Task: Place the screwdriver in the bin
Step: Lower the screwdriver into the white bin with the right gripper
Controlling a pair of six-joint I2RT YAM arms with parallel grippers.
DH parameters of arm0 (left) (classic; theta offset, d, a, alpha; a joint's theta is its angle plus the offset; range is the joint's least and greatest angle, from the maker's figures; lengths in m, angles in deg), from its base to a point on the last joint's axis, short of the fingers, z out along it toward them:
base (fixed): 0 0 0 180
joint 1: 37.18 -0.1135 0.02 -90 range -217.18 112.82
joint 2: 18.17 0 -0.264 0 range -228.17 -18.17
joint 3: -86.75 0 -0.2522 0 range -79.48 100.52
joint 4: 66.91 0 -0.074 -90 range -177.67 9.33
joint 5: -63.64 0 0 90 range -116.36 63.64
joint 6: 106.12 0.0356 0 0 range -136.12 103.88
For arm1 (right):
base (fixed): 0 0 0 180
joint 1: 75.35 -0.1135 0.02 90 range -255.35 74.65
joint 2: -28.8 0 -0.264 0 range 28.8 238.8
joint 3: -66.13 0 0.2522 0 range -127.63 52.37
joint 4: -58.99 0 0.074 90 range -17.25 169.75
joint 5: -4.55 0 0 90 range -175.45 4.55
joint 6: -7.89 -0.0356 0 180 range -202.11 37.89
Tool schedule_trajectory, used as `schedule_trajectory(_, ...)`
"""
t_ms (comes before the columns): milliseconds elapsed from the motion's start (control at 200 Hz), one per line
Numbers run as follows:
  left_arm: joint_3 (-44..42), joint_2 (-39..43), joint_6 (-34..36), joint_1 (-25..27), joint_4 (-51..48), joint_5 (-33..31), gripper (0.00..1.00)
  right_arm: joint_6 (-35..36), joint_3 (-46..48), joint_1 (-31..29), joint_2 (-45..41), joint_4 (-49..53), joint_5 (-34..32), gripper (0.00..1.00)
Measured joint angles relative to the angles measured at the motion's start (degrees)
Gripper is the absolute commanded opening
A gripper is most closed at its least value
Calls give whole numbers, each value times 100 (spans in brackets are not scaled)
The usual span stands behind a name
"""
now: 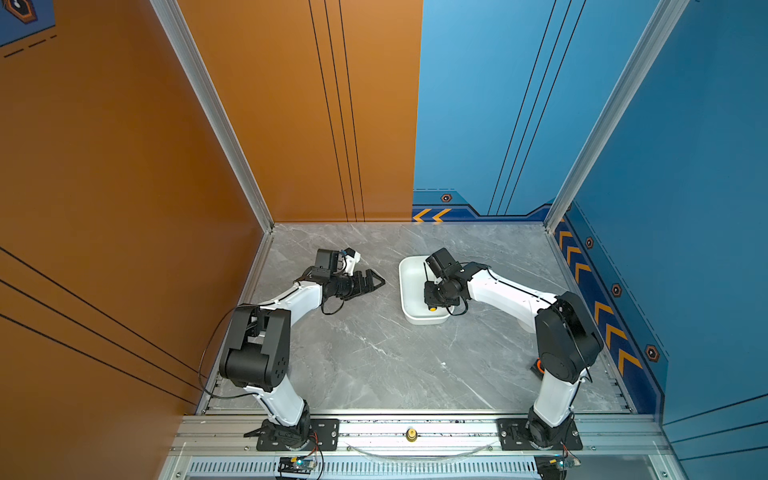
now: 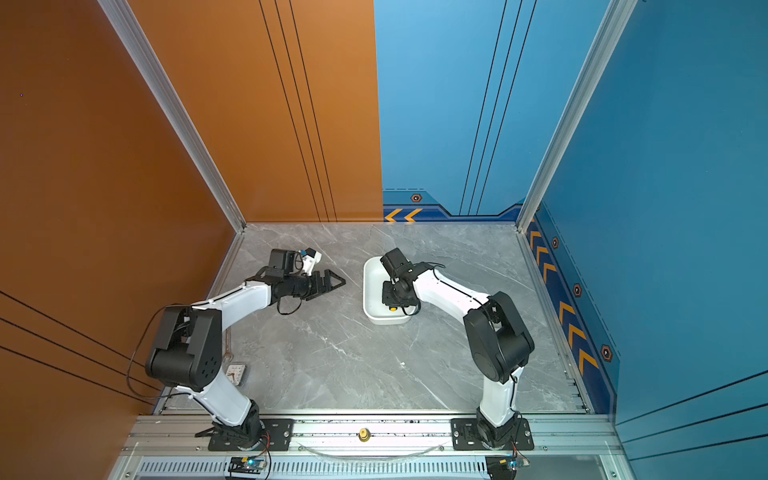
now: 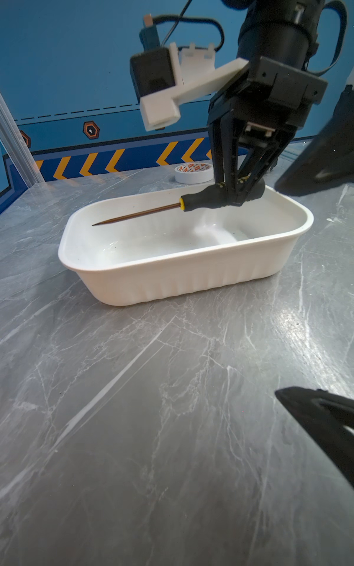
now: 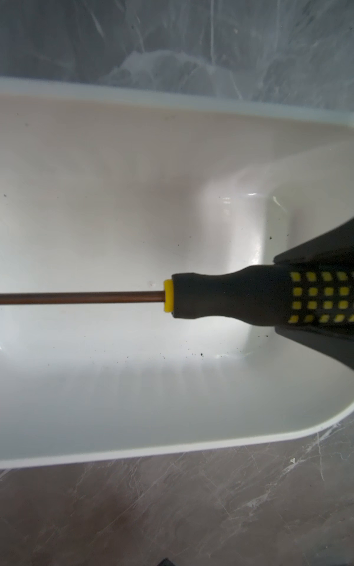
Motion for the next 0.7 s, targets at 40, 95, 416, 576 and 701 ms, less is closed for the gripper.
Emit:
schedule_trajectory(40, 0, -2, 0, -7, 0, 0, 98, -24, -2, 2, 68, 0, -39, 0)
schedule_trajectory(95, 0, 0, 0, -13, 0, 2, 98, -59, -17, 2, 168, 2, -70, 0)
schedule_trajectory(416, -13, 0, 24, -44, 11, 15, 98, -101, -398, 2, 723, 0, -90, 0)
schedule_trajectory(576, -48, 0, 72, -44, 17, 15, 98, -101, -424, 2, 837, 4, -90, 0)
schedule_trajectory(701, -48, 0, 111, -44, 17, 15, 98, -103, -428, 2, 890, 4, -90, 3)
